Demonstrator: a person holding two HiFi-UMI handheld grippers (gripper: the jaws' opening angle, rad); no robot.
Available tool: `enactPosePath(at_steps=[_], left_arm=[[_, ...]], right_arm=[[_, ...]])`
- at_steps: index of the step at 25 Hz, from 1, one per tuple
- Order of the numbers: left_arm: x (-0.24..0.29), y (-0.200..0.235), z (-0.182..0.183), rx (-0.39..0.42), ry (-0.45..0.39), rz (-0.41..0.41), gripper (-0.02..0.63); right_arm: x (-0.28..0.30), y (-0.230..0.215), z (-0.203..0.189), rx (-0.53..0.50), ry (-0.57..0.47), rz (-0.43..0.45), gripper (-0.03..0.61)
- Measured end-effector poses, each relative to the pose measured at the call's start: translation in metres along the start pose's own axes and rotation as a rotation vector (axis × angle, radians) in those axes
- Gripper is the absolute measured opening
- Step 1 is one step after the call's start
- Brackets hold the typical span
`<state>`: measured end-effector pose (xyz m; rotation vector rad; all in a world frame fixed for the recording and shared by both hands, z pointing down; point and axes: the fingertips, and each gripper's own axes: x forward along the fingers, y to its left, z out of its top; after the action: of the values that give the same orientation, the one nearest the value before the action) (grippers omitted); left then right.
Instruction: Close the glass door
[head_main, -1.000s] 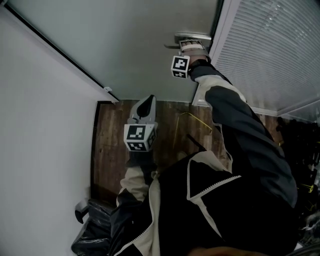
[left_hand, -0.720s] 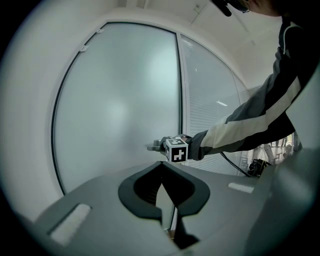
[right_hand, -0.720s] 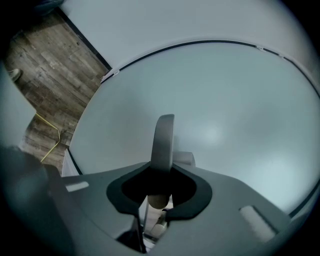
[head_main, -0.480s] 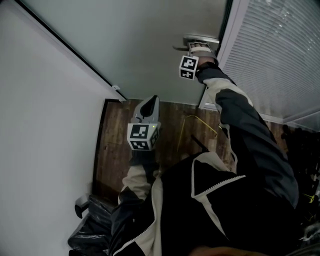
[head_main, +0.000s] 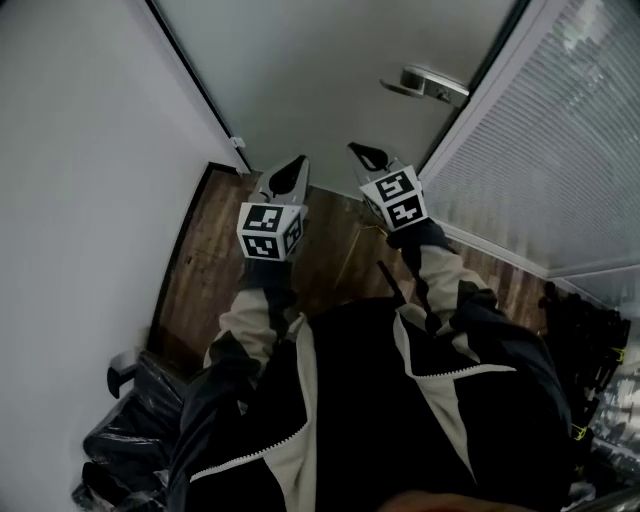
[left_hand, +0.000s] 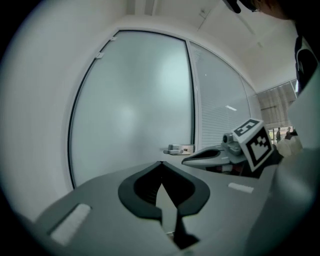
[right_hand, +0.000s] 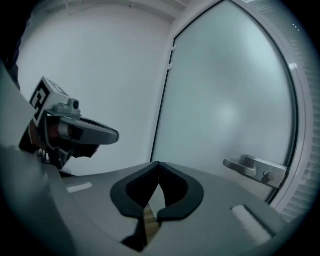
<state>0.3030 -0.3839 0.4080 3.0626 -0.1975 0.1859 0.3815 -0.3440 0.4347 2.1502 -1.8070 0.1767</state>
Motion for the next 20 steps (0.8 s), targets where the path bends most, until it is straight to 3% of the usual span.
enactPosePath(at_steps=[6, 12, 20], left_arm=[[-0.029, 0.009, -0.003, -0.012, -0.010, -0.059, 0.011], [-0.065, 0.005, 0.000, 0.000, -0.030, -0.147, 0.011], [-0.117, 0.011, -0.009, -0.015, -0.038, -0.206, 0.011]], right_arm=[[-0.017, 0.077, 0.023, 0.044, -0.041, -0.024, 0.003], [-0.030, 0.108, 0.040, 0.137, -0.043, -0.128, 0.000], [-0.046, 0.162, 0.047, 0.149, -0.030, -0.229, 0.000]])
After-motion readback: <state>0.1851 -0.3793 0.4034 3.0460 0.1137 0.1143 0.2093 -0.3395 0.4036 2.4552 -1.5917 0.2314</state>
